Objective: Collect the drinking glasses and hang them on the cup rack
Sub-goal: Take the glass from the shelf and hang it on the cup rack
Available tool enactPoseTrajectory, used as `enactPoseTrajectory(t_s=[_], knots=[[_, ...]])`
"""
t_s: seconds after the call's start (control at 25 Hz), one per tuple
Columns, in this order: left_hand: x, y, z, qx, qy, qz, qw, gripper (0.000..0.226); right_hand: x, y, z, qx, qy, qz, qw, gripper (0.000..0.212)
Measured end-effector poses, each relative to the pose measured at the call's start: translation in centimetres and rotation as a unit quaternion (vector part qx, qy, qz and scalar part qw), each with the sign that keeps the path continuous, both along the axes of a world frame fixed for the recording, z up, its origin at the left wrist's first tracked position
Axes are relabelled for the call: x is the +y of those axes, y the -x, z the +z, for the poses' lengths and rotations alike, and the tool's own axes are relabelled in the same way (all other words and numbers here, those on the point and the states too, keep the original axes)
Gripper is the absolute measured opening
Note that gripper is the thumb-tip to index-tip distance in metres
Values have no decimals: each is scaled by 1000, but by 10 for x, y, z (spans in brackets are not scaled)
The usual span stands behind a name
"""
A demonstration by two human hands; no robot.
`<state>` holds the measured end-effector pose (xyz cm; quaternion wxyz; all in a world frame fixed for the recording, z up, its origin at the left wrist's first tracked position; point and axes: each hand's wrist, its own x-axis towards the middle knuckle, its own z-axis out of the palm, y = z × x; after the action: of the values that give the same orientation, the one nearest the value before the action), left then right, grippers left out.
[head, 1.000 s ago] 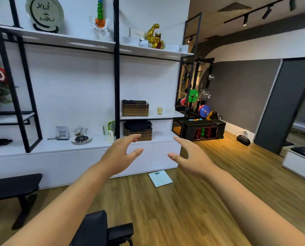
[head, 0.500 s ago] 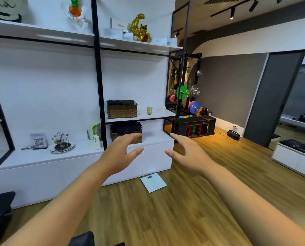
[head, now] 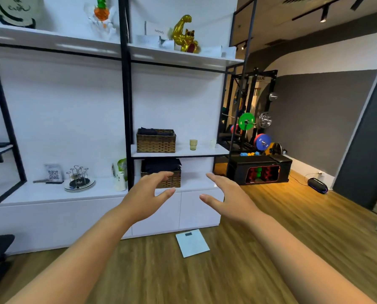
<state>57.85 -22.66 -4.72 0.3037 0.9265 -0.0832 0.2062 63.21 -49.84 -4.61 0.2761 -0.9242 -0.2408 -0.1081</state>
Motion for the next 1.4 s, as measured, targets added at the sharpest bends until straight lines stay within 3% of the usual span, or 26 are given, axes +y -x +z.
enactPoseTrajectory(t_s=[0.28, 0.56, 1.08, 1.4], knots=[[-52, -74, -9, 2, -9, 13, 1000, 53, -51, -87, -8, 6, -7, 25, 1000, 76], [-53, -153, -15, 7, -13, 15, 1000, 52, -58, -168, -12, 21, -31, 29, 999, 77], [41, -398, -19, 7, 1, -7, 1000, 50, 35, -398, -7, 32, -39, 1, 999, 78], [103, -488, -20, 6, -10, 22, 1000, 50, 101, -503, -17, 49, -47, 29, 997, 76]])
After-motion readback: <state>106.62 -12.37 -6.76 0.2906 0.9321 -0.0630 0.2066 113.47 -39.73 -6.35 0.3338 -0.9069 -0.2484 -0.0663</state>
